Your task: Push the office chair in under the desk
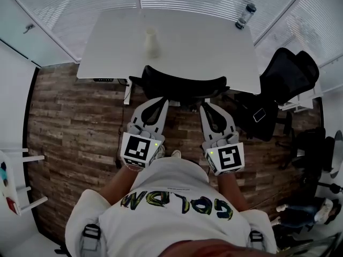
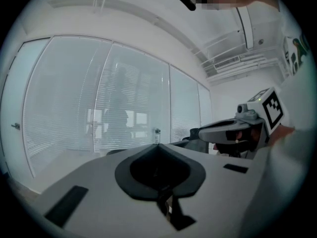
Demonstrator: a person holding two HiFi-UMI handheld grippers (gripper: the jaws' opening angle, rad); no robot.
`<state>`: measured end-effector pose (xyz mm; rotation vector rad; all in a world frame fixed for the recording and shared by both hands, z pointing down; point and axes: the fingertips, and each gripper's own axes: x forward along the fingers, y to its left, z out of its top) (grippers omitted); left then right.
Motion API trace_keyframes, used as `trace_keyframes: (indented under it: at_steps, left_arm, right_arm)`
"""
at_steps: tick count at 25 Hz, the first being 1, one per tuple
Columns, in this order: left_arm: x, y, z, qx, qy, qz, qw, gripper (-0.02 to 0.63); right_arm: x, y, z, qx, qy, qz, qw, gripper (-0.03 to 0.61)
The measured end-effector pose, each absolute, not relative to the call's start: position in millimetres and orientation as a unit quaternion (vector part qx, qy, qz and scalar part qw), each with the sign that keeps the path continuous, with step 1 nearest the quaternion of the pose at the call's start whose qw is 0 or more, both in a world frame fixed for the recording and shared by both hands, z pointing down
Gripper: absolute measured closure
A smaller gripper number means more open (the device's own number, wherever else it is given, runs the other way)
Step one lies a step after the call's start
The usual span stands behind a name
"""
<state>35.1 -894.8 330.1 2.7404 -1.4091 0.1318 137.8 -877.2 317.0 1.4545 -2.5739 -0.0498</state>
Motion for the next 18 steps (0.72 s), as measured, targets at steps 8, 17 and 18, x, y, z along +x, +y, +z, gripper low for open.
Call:
trace_keyframes:
  at_steps: [8, 17, 18]
  left_arm:
    - [35.1, -894.8, 333.6, 0.889, -0.455, 0.047, 0.029, 0.603]
    - [37.8, -893.8, 332.6, 0.891, -0.451, 0.048, 0.028, 0.603]
    - [37.8, -893.5, 332.8, 0.891, -0.451, 0.049, 0.028, 0.603]
  right_arm:
    - [134.6, -876.9, 317.1, 0.489, -0.867, -0.017, 0.096, 0.554]
    - [135.6, -878.7, 319.2, 0.490, -0.865, -0.019, 0.106, 0.555]
    - [136.0, -879.2, 319.9, 0.490, -0.865, -0.019, 0.108, 0.555]
